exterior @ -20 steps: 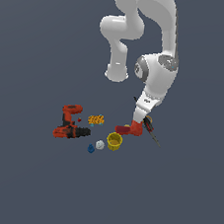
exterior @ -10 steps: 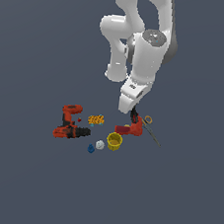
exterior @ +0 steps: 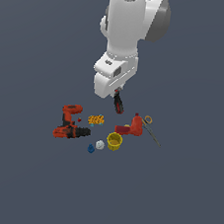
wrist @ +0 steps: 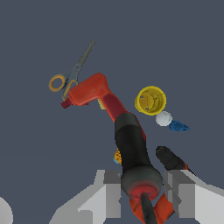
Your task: Pick up a designated object from a clutter of objects.
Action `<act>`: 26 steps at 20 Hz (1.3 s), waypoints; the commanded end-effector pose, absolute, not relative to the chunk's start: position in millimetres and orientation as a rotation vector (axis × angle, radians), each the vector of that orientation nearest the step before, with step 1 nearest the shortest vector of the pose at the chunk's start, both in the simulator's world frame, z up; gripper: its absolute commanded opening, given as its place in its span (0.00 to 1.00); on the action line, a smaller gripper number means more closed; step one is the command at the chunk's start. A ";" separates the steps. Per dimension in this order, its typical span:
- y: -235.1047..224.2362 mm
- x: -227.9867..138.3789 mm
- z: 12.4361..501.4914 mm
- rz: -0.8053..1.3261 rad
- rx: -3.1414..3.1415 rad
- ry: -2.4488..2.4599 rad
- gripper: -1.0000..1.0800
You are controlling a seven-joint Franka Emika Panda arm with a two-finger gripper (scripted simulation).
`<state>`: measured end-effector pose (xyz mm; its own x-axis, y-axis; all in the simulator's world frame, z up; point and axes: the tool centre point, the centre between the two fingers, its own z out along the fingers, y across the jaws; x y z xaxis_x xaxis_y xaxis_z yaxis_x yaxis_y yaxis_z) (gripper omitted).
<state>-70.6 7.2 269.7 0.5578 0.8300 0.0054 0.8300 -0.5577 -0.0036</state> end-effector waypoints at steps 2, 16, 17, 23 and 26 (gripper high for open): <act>-23.2 -64.3 300.8 -0.004 -2.768 -1.475 0.00; -98.9 -42.3 378.0 0.000 -2.773 -1.476 0.00; -101.0 -41.5 380.2 0.000 -2.773 -1.476 0.00; -106.3 -39.1 385.9 0.000 -2.773 -1.477 0.00; -104.9 -39.1 385.6 0.001 -2.773 -1.476 0.00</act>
